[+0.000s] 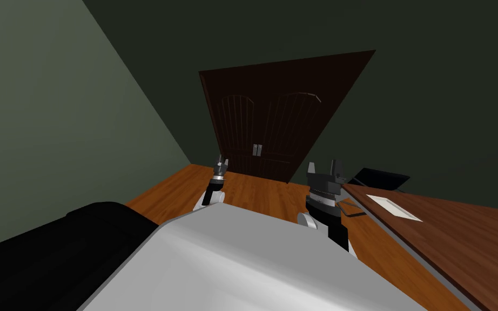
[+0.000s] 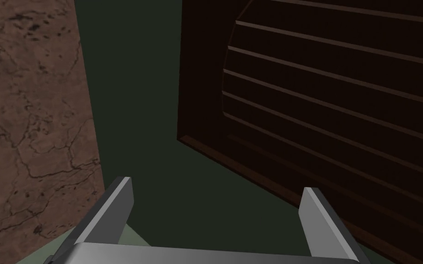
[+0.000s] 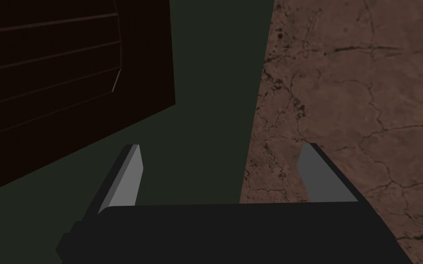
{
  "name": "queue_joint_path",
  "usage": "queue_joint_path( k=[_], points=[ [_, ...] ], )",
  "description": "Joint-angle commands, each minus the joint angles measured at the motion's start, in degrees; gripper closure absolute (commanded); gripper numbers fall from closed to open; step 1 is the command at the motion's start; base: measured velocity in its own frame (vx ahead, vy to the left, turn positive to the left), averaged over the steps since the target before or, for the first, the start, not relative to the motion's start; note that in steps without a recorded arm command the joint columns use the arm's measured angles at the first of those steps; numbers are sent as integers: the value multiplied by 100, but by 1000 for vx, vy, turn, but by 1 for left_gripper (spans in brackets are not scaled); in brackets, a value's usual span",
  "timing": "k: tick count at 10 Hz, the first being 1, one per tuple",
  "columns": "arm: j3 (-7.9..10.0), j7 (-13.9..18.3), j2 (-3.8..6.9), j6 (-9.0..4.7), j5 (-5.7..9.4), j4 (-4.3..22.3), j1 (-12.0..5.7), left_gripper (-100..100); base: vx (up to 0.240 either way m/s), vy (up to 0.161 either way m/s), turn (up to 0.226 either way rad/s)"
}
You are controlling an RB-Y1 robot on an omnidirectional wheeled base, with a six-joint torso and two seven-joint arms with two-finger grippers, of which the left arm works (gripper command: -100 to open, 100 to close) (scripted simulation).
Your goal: Pull the door open
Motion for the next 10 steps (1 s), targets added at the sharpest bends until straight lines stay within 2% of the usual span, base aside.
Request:
queue_joint_path(
  k=[1, 10],
  points=[
    [-2, -2, 39, 22, -7, 166, -62, -100, 108, -34, -8],
    [44, -39, 236, 290, -34, 1143, -598, -100, 97, -29, -8]
  ],
)
